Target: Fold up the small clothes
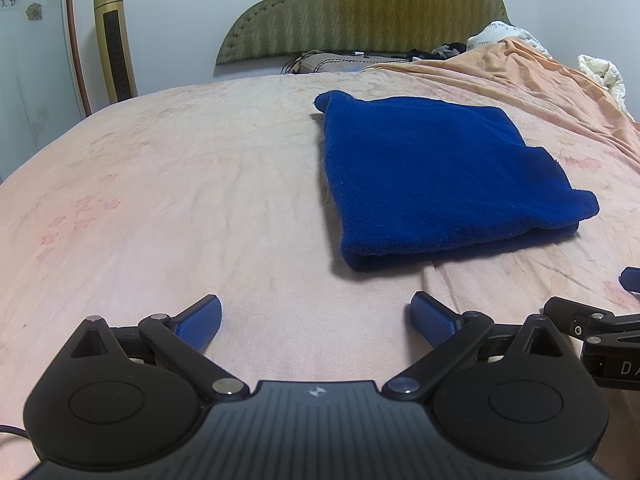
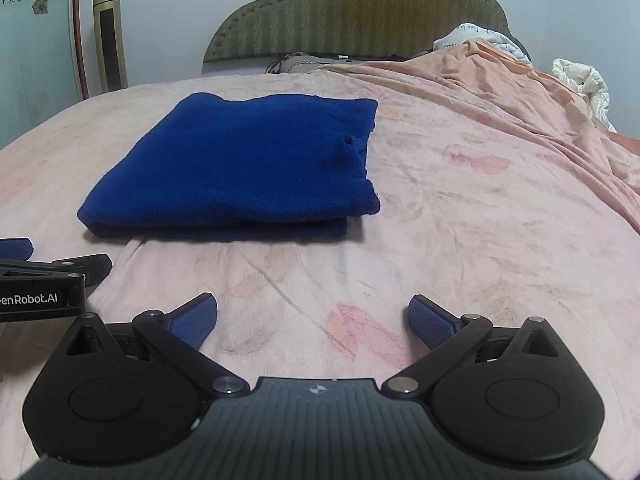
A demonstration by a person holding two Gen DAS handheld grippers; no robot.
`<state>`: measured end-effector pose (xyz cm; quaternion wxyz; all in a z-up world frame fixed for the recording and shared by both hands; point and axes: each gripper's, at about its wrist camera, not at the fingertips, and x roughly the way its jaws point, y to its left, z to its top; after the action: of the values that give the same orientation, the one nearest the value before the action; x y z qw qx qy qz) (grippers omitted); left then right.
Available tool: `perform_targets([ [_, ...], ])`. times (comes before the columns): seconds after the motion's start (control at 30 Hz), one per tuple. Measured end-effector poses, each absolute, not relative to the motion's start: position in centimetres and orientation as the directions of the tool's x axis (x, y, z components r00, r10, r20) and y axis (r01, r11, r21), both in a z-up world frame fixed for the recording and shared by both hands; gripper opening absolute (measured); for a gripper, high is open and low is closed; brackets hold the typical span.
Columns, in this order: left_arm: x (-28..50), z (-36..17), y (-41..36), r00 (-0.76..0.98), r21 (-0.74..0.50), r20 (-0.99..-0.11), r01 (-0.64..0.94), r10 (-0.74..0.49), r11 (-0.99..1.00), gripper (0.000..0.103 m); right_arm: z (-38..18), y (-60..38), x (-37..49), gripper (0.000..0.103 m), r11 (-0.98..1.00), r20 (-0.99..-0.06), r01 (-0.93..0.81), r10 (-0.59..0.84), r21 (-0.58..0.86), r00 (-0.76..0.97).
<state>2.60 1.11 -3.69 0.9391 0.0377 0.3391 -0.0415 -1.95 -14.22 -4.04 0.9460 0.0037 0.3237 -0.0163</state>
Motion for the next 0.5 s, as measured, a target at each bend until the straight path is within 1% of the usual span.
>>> perform_targets([
  [0.4,2.44,-3.71,1.24,0.766,0.043,-0.642,0.09,-0.041,0.995,0.103,-4.01,-14.17,-1.93,0.103,0.999,-0.615,0.045,-0.04,-0.008,0.788],
  [0.5,2.3,-3.34,1.17,0.757,0.062,-0.652,0.094,-0.031,0.994,0.103,-3.95,-14.02,-1.84,0.103,0.998,-0.619,0.055,-0.05,-0.011,0.784],
])
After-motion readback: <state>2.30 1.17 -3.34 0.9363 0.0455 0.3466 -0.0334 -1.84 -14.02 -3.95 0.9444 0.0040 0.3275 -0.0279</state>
